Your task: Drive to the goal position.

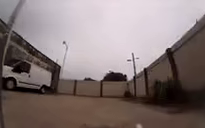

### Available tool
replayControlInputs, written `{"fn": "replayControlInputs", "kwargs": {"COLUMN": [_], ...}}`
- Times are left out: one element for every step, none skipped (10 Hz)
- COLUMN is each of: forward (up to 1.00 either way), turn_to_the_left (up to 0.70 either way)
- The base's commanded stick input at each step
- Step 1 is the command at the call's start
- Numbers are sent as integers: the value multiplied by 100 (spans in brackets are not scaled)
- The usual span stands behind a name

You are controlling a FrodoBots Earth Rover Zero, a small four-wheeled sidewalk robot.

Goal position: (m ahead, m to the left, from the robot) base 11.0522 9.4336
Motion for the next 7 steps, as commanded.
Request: {"fn": "replayControlInputs", "kwargs": {"forward": [1,14,27,39,52,65,77], "turn_to_the_left": [0,1,2,3,4,5,6]}}
